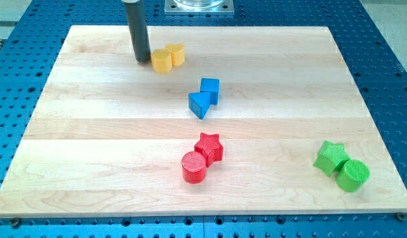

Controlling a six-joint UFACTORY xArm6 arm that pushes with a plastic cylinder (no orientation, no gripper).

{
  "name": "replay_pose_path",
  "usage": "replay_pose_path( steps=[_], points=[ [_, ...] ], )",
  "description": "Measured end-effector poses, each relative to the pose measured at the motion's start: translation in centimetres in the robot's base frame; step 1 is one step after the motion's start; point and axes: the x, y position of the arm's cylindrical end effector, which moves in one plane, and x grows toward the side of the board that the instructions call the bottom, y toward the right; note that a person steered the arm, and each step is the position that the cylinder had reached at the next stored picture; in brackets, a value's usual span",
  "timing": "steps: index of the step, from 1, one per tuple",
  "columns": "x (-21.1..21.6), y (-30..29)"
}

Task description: Separate the red circle from the red star

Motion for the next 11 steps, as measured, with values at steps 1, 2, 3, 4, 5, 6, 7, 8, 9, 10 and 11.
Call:
replay_pose_path(
  steps=[1, 2, 3, 4, 5, 6, 7, 8, 9, 10, 11],
  points=[
    [-1.5, -4.4],
    [3.6, 2.3],
    [7.2, 6.0],
    [16.7, 3.2],
    [27.5, 3.2],
    [32.2, 9.5],
    [32.5, 11.9],
    [32.2, 17.4],
    [29.9, 14.7],
    [28.3, 9.6],
    [27.2, 9.5]
  ],
)
